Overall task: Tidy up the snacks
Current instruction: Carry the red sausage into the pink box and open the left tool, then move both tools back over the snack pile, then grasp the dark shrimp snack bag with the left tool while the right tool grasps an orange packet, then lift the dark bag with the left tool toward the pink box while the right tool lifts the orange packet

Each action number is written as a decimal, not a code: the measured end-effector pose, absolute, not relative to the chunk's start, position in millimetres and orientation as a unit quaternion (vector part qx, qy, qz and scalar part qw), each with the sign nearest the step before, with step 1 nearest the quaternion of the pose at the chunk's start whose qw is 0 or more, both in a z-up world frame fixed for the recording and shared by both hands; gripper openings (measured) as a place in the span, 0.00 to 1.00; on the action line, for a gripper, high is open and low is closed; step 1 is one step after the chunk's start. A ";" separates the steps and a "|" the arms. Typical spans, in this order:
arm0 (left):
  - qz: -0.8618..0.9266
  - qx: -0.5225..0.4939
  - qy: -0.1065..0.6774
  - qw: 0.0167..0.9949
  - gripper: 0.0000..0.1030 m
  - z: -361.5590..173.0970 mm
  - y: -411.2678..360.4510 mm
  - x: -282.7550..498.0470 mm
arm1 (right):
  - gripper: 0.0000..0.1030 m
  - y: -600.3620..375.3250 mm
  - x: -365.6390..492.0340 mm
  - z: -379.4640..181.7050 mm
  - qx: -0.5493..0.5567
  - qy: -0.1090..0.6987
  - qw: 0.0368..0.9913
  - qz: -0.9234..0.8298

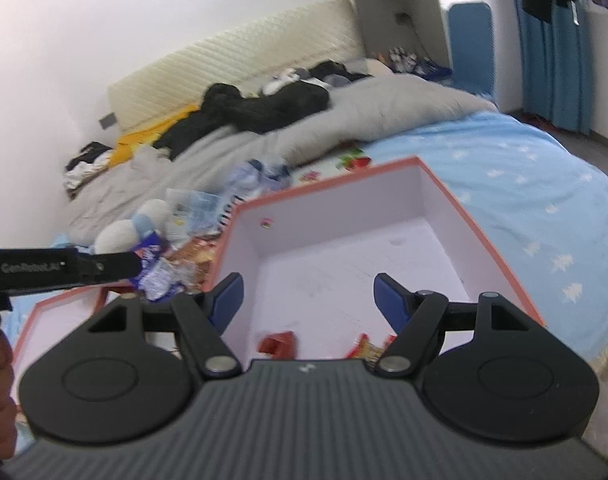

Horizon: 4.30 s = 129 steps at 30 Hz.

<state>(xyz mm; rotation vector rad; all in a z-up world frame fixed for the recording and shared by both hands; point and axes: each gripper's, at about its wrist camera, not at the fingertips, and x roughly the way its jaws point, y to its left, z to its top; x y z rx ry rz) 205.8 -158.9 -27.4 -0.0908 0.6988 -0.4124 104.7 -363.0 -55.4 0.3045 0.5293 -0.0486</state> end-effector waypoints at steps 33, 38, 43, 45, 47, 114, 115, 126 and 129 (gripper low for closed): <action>-0.055 -0.009 0.350 0.935 0.75 -82.1 -14.1 113.3 | 0.71 -230.6 59.3 -82.6 0.071 0.263 0.959 0.072; -0.036 -0.047 0.362 0.930 0.78 -94.6 7.3 115.0 | 0.71 -203.9 54.8 -92.4 0.047 0.274 0.956 0.096; -0.019 -0.057 0.358 0.932 0.78 -97.1 21.6 131.7 | 0.71 -179.1 67.5 -98.5 0.033 0.277 0.955 0.104; -0.017 -0.068 0.357 0.931 0.78 -98.9 28.4 141.4 | 0.71 -167.4 77.1 -101.0 0.019 0.279 0.954 0.106; -0.020 -0.080 0.358 0.930 0.78 -100.4 35.2 153.2 | 0.70 -155.4 87.3 -101.8 0.003 0.278 0.955 0.102; -0.041 -0.263 0.451 0.852 0.23 -205.0 61.5 298.3 | 0.05 -126.2 228.6 -175.9 -0.104 0.330 0.938 0.011; -0.043 -0.252 0.451 0.855 0.23 -202.4 61.3 290.7 | 0.05 -125.8 222.8 -174.0 -0.101 0.331 0.938 0.016; -0.055 -0.207 0.464 0.859 0.21 -209.1 64.2 211.6 | 0.08 -119.5 153.9 -165.0 -0.052 0.358 0.924 0.121; -0.052 -0.191 0.460 0.865 0.20 -211.3 62.4 199.5 | 0.09 -119.8 147.7 -165.0 -0.066 0.364 0.920 0.128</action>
